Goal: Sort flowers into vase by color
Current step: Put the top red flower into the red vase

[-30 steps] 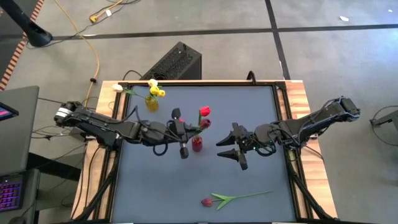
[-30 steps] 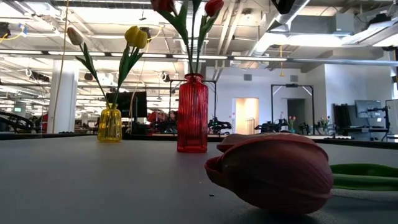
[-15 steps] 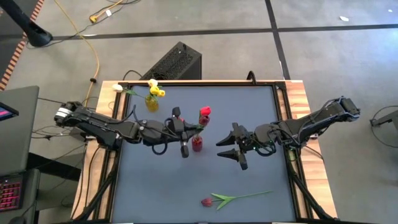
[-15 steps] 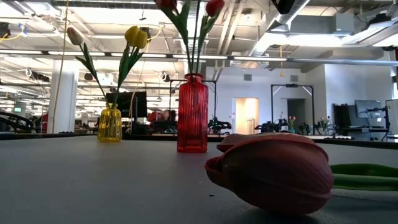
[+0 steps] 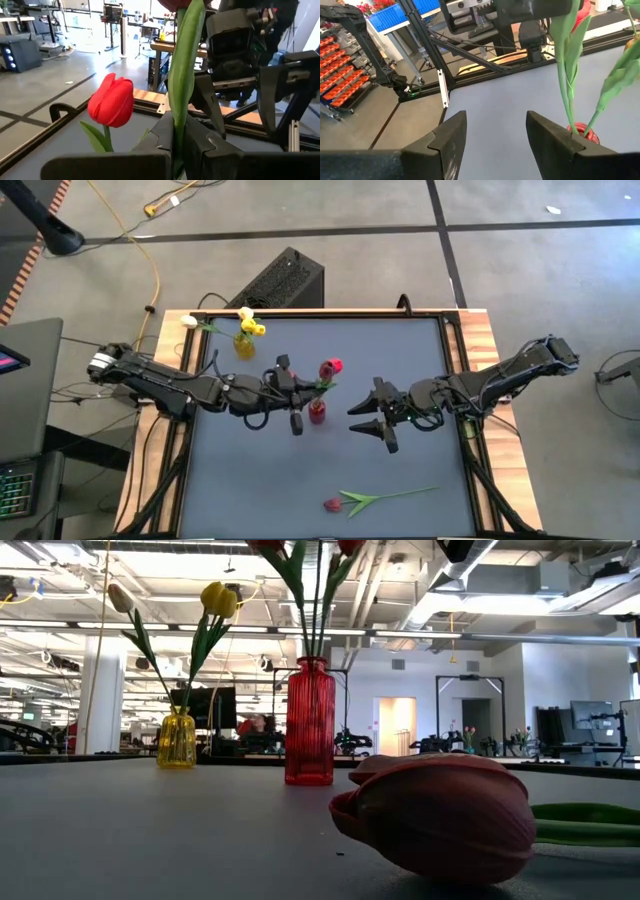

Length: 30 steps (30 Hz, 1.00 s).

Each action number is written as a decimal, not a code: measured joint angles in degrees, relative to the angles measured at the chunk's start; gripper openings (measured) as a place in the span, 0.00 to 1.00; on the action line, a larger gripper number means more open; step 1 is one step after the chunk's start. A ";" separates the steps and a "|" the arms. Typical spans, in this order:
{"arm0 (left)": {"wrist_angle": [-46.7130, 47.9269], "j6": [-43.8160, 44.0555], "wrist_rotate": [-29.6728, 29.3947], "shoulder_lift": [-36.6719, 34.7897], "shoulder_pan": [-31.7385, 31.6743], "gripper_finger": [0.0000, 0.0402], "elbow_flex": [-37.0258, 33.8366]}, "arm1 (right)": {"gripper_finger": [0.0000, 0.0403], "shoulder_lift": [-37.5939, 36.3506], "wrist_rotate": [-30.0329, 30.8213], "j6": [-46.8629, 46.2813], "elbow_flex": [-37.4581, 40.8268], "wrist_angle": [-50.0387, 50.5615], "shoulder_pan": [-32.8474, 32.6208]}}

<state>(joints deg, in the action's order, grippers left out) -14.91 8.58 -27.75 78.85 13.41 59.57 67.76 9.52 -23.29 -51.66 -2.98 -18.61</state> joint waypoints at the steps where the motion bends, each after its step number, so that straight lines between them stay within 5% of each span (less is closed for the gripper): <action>1: 0.00 -0.16 -0.02 0.00 0.00 0.00 0.00 | 0.58 0.01 0.00 0.00 0.00 0.02 0.00; 14: 2.60 -13.76 -0.02 -0.04 0.00 0.00 3.06 | 0.58 -0.01 -0.02 -0.04 0.00 0.01 0.00; 30: 10.63 -11.13 -1.08 -0.11 1.46 0.00 8.48 | 0.58 -0.02 -0.04 -0.15 -0.02 1.50 -0.20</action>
<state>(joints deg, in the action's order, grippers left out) -4.29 -2.55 -28.82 78.74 14.87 68.05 67.75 9.47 -23.44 -51.68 -1.48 -18.81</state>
